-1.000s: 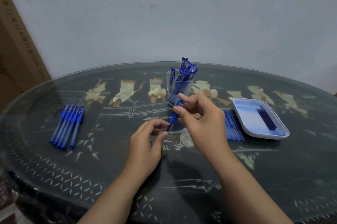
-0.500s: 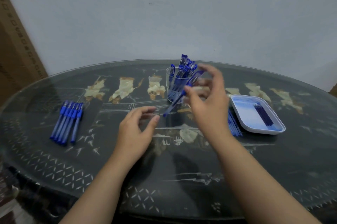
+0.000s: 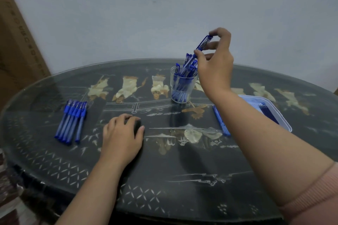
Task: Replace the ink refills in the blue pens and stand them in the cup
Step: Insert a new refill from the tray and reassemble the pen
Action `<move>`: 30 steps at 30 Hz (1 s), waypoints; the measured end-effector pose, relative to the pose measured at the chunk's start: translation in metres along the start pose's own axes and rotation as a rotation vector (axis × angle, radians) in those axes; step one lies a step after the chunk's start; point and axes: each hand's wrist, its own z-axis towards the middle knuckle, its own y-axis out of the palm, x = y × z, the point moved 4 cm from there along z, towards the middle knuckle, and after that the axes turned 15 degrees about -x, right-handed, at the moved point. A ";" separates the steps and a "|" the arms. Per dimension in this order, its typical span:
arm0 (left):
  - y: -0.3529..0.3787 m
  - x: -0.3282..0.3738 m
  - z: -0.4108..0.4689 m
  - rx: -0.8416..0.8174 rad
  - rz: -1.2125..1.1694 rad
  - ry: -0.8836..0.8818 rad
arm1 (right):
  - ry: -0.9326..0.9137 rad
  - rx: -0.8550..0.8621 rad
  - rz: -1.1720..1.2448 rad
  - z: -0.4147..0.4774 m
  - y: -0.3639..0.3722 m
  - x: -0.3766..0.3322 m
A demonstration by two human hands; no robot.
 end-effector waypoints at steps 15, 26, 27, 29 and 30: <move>0.003 -0.002 0.002 0.008 -0.007 0.008 | 0.036 -0.266 -0.512 -0.002 0.034 0.039; -0.015 -0.009 -0.005 0.125 -0.372 0.013 | 0.083 -0.245 -0.436 -0.018 0.034 0.034; -0.019 -0.012 -0.008 0.140 -0.363 0.008 | 0.081 -0.224 -0.409 -0.024 0.035 0.031; -0.030 -0.023 -0.014 0.207 -0.298 0.002 | 0.090 -0.235 -0.345 -0.041 0.045 0.024; -0.036 -0.031 -0.017 0.250 -0.277 -0.010 | 0.097 -0.264 -0.310 -0.051 0.053 0.021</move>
